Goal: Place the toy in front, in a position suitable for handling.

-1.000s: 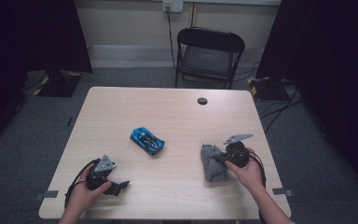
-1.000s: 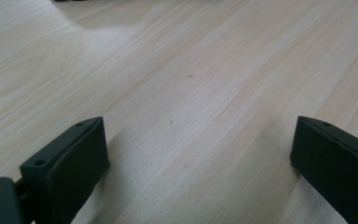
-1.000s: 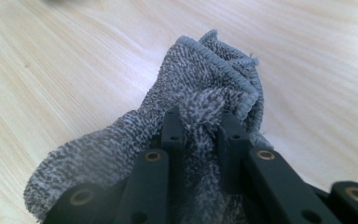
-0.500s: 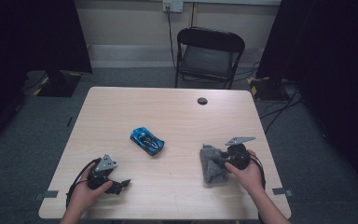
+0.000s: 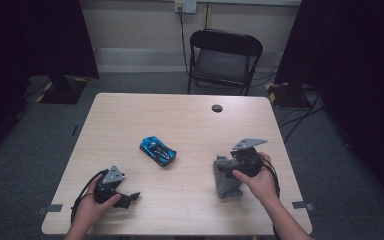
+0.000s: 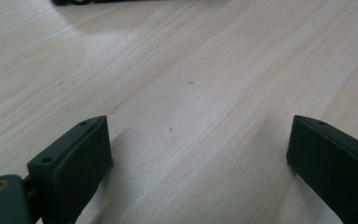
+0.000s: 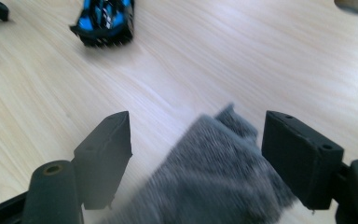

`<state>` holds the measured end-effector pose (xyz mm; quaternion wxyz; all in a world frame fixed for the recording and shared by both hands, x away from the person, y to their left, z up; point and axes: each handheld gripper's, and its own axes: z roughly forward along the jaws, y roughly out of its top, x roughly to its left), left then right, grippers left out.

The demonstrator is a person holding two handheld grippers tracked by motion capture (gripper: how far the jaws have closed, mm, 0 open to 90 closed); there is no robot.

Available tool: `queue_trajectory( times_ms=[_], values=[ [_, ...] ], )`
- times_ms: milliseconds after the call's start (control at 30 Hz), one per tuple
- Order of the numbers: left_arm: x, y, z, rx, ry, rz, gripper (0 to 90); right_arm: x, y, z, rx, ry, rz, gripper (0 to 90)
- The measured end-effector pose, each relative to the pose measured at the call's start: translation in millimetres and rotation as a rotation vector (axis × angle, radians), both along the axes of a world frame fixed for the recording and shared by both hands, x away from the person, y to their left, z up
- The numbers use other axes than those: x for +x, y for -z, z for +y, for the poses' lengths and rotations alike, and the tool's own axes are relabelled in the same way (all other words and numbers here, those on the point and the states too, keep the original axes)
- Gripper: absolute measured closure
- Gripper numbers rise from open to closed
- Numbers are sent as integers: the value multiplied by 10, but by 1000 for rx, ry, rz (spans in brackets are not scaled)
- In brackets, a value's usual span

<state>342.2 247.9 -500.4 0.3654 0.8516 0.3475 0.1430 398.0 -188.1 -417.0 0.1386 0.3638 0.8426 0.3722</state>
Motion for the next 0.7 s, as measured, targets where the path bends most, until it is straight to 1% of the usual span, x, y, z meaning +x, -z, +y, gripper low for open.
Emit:
queue_trajectory(
  times_ms=[133,233,267,300,333,367,400,433,467,500,567,600,633,667,700],
  values=[
    [0,0,0,0,0,0,57,21,-74,168,2,-29,-4,230],
    [-1,0,0,0,0,0,57,49,-39,347,-11,-56,6,220],
    [-2,0,0,-1,0,0,57,49,-39,347,-11,-56,6,220],
    [-3,0,1,-1,0,0,57,77,42,504,4,-65,30,212],
    [-3,1,0,-1,0,0,57,91,81,581,6,-75,35,209],
    [-3,1,0,-1,0,0,57,103,108,643,6,-84,38,207],
    [-3,1,0,-1,0,0,57,103,108,643,6,-84,38,207],
    [-2,1,1,-2,0,1,57,135,167,842,20,-111,42,208],
    [-2,1,2,-2,1,1,57,152,190,933,21,-122,40,206],
    [-2,1,2,-2,1,1,57,152,190,933,21,-122,40,206],
    [-2,1,1,-2,1,0,57,209,256,1138,23,-141,42,177],
    [-3,1,1,-2,1,0,57,260,312,1282,19,-147,44,172],
    [-3,1,1,-2,1,0,56,260,312,1282,19,-147,44,172],
    [-3,1,0,-2,0,0,56,280,331,1338,26,-144,44,168],
    [-3,1,0,-2,0,0,56,343,388,1498,35,-141,57,152]
  ],
)
